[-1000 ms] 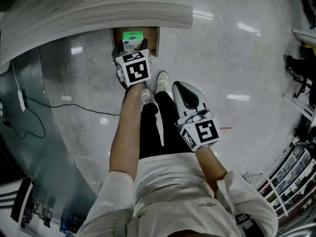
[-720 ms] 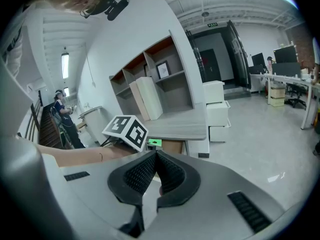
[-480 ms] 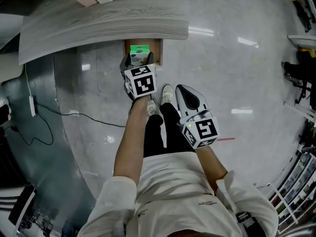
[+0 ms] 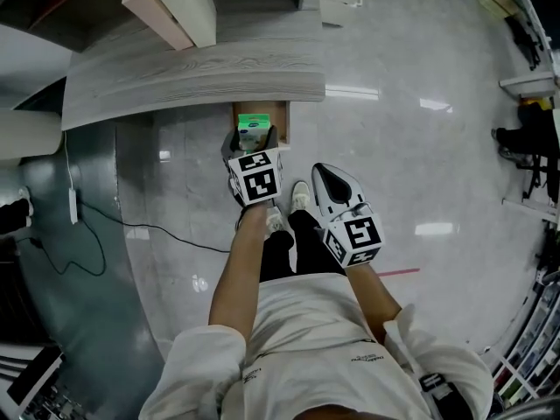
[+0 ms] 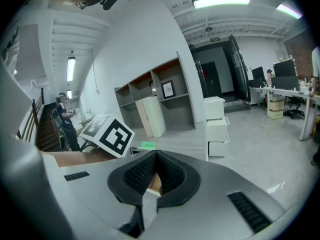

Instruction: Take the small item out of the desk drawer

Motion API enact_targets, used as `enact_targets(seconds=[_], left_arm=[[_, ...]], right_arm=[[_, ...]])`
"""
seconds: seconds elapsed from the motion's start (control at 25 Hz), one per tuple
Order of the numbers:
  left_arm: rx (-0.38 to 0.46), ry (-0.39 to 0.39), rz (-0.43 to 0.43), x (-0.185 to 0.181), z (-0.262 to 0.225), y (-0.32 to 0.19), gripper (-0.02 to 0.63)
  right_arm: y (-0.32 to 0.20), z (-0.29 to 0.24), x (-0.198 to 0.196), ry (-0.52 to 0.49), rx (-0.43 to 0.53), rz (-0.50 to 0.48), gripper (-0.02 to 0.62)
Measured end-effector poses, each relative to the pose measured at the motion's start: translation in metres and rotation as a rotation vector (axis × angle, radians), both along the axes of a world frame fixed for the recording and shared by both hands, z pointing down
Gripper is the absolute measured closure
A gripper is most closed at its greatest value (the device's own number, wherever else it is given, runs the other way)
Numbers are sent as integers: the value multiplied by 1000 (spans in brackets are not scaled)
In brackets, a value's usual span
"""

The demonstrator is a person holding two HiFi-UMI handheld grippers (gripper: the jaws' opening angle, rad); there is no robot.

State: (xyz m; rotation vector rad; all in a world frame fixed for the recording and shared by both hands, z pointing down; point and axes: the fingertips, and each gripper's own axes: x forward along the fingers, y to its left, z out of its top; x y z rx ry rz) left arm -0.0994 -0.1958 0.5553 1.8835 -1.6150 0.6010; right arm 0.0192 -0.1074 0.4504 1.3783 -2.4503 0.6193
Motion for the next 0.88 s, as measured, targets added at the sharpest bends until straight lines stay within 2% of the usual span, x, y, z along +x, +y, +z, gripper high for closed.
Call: enact_targets(seconds=[0.56, 0.88], left_arm=[[164, -16, 5, -11, -110, 17, 250], [239, 1, 3, -11, -171, 36, 250]], right_arm=[[-8, -81, -12, -31, 101, -27, 564], [-4, -125, -10, -39, 149, -37, 565]])
